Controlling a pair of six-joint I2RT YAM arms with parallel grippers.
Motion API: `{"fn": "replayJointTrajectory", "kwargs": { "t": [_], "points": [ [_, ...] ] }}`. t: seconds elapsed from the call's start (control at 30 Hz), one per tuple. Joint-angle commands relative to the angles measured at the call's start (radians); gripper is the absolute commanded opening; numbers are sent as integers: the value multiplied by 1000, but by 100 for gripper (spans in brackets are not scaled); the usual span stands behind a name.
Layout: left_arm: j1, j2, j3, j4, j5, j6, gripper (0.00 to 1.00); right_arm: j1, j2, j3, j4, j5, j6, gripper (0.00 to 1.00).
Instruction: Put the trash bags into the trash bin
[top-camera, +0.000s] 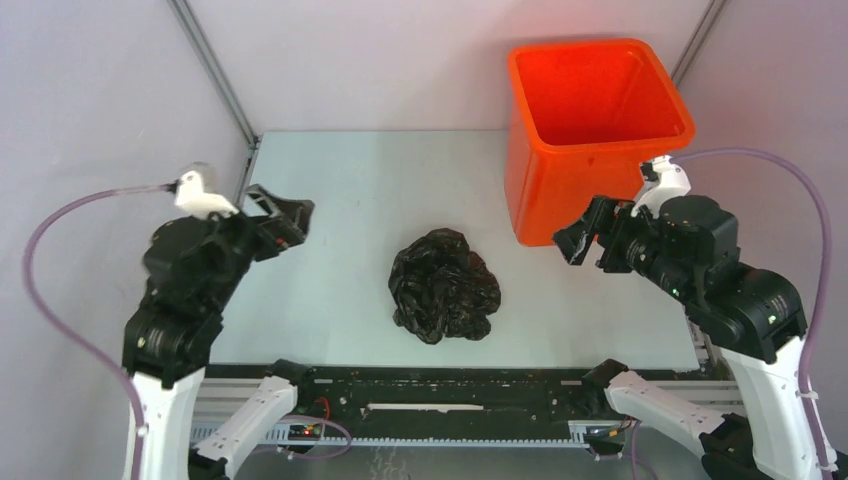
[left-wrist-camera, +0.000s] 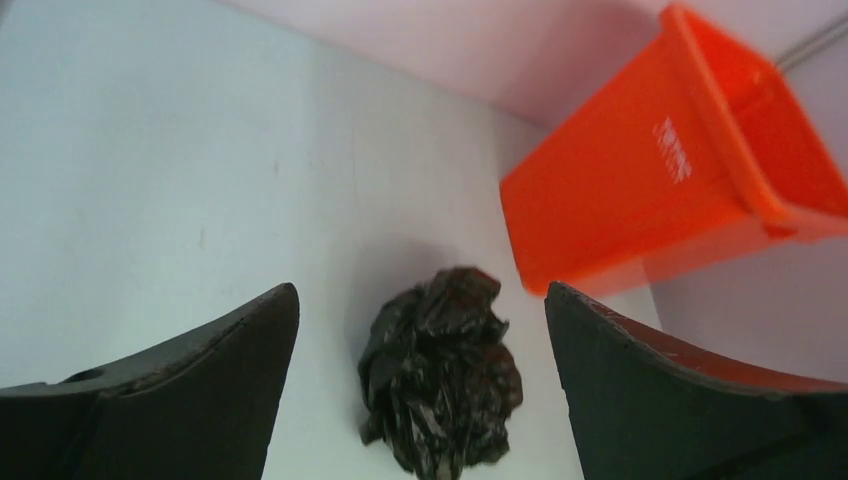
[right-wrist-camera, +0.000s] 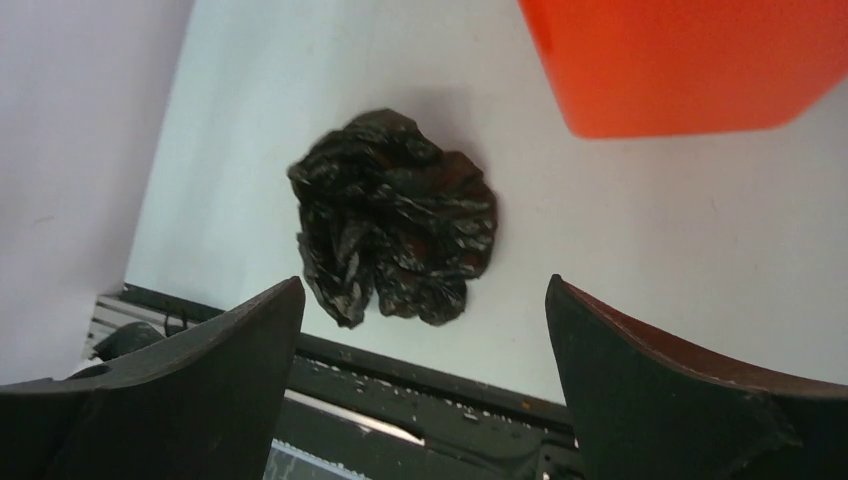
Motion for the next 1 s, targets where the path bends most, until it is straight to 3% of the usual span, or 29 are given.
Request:
{"fn": "replayJointTrajectory", "kwargs": {
  "t": [0.0,0.13,0.33,0.67,0.83,0.97],
  "points": [
    [-137,69,-103,80,-72,-57,98,-13,-12,-54,-54,-4,50,100],
    [-259,138,-202,162,-63,-98,99,-19,-23,-118,-61,-34,62,100],
    [-341,296,-282,210,18,-109,100,-23,-44,-215,-25,-122,79,100],
    [-370,636,-195,104,73,110,100,-26,-24,-377,39,-282,75,100],
    [-378,747,-211,204,271,101,99,-27,-10,-449,106,-313,83,100],
    [-397,813,-230,308,370,35,93,-29,18,-476,185,-299,84,100]
  ]
}}
